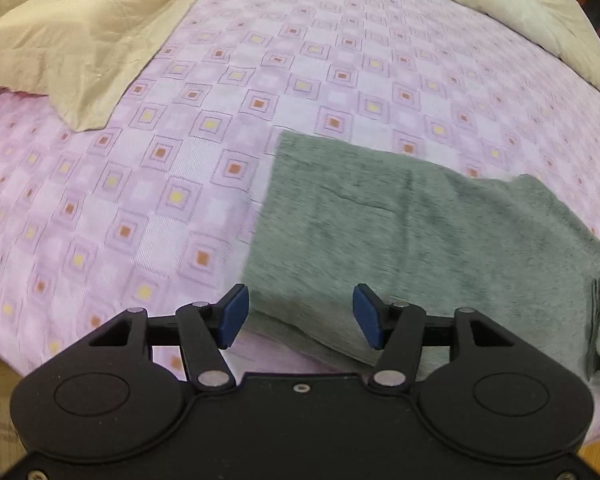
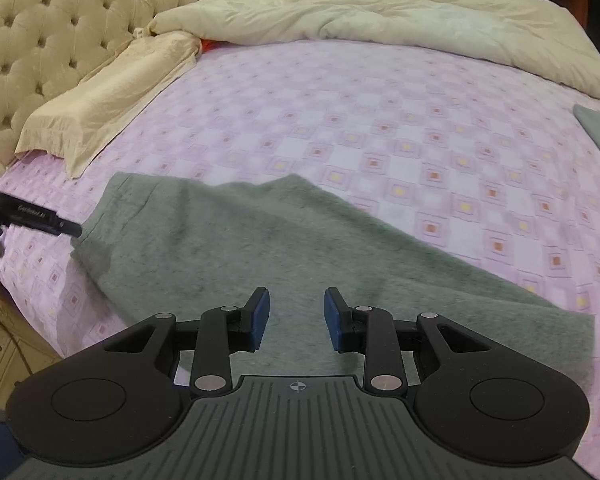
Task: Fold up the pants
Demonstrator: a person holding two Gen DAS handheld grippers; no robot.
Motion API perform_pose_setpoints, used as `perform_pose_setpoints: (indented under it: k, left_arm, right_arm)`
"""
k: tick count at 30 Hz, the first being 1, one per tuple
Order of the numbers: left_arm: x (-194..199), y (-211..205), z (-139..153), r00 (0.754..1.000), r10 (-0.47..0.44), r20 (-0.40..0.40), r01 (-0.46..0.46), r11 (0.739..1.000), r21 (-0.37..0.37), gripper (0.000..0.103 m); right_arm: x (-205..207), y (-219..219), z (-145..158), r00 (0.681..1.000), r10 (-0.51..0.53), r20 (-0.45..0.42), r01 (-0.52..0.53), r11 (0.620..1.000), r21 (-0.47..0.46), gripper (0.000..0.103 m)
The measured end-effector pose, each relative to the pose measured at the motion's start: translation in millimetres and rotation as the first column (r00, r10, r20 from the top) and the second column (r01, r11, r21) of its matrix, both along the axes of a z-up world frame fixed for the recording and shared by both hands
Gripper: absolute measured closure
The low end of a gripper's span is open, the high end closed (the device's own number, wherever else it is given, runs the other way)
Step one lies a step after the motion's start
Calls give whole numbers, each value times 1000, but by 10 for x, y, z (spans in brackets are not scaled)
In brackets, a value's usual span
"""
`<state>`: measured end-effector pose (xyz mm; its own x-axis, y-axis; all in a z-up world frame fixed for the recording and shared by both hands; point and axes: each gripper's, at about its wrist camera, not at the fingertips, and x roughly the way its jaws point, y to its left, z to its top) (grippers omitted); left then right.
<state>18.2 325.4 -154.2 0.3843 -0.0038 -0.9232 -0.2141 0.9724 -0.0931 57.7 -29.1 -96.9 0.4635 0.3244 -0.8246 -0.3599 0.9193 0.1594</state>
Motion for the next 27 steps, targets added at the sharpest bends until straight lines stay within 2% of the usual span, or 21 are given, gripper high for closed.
perform_pose_setpoints:
  k: [4, 8, 10, 16, 18, 21, 24, 27]
  left_arm:
    - [152, 213, -198, 998, -53, -28, 52, 998, -42, 40]
    - [291, 305, -509, 989, -103, -104, 87, 985, -149, 40]
    - [341, 301, -635, 984, -127, -124, 104, 978, -180, 38]
    - [462, 304, -791, 973, -198, -115, 161, 948, -276, 13]
    - [500, 249, -818, 962, -250, -113, 211, 937, -277, 4]
    - [529, 149, -837, 949, -300, -95, 269, 931, -246, 2]
    - [553, 168, -851, 959, -275, -66, 250, 933, -258, 2]
    - [581, 269, -859, 975, -215, -49, 190, 932, -309, 2]
  right_arm:
    - [-57, 210, 21, 1000, 15, -5, -15, 999, -46, 74]
    - [-90, 347, 62, 1000, 15, -6, -16, 996, -84, 74]
    - [-78, 393, 75, 1000, 3, -10, -4, 995, -97, 74]
    - [-22, 498, 64, 1000, -5, -21, 2, 993, -120, 74]
    - [-5, 552, 63, 1000, 3, -23, -6, 992, -124, 74]
    - [21, 627, 76, 1000, 15, -21, -18, 992, -125, 74]
    - [38, 708, 79, 999, 25, -21, -27, 992, -123, 74]
    - [61, 775, 68, 999, 38, -27, -41, 992, -123, 74]
